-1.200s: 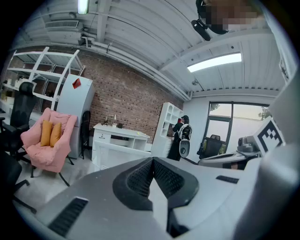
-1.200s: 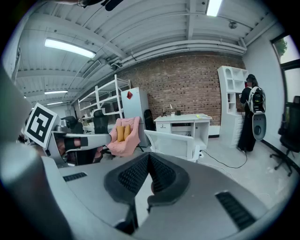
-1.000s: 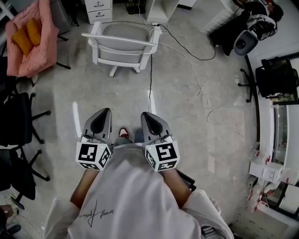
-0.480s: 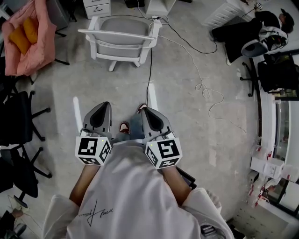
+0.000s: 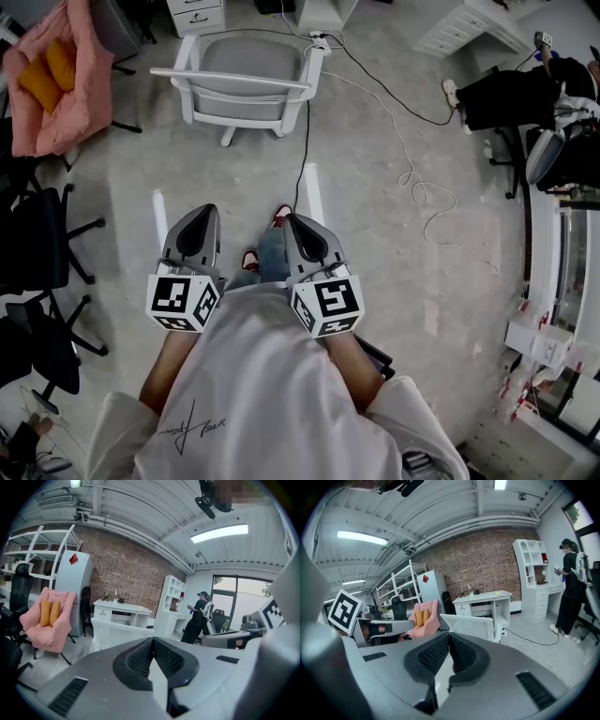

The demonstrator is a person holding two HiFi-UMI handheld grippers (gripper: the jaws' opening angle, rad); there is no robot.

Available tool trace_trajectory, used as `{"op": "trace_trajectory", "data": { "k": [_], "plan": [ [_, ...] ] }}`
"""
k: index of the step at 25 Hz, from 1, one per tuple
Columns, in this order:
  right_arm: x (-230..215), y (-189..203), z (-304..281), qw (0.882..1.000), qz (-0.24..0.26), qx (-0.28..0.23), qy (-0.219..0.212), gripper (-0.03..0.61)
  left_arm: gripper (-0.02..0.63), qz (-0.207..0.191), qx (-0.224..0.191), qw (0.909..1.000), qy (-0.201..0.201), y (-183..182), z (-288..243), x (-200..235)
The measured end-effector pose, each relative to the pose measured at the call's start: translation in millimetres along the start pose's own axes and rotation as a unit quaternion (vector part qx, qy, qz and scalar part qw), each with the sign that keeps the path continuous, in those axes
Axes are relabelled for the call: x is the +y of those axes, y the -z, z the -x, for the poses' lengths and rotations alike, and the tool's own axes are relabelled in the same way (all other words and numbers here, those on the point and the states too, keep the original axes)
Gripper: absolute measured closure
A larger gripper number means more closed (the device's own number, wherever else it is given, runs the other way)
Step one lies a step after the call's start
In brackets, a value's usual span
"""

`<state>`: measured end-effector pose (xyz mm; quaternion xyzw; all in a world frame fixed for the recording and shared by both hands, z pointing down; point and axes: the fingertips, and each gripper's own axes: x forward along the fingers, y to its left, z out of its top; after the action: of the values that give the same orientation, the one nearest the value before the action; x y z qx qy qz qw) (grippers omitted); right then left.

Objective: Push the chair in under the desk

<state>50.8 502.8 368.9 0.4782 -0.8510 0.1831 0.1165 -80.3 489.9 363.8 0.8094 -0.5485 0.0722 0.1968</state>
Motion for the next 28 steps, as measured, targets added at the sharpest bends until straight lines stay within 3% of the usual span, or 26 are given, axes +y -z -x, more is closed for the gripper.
{"op": "trace_trajectory", "data": {
  "k": [21,28],
  "plan": [
    [-87,-42,-89,0.998,-0.003,0.014,-0.055,0.552,0.609,-0.007,0.033,0.9987,-0.039,-29,-119,11],
    [-117,-56,-107,0.997,-0.008,0.008,-0.074,0.552,0.609,-0.014,0.03,0.9974,-0.063,-55,-150,18]
  ]
}}
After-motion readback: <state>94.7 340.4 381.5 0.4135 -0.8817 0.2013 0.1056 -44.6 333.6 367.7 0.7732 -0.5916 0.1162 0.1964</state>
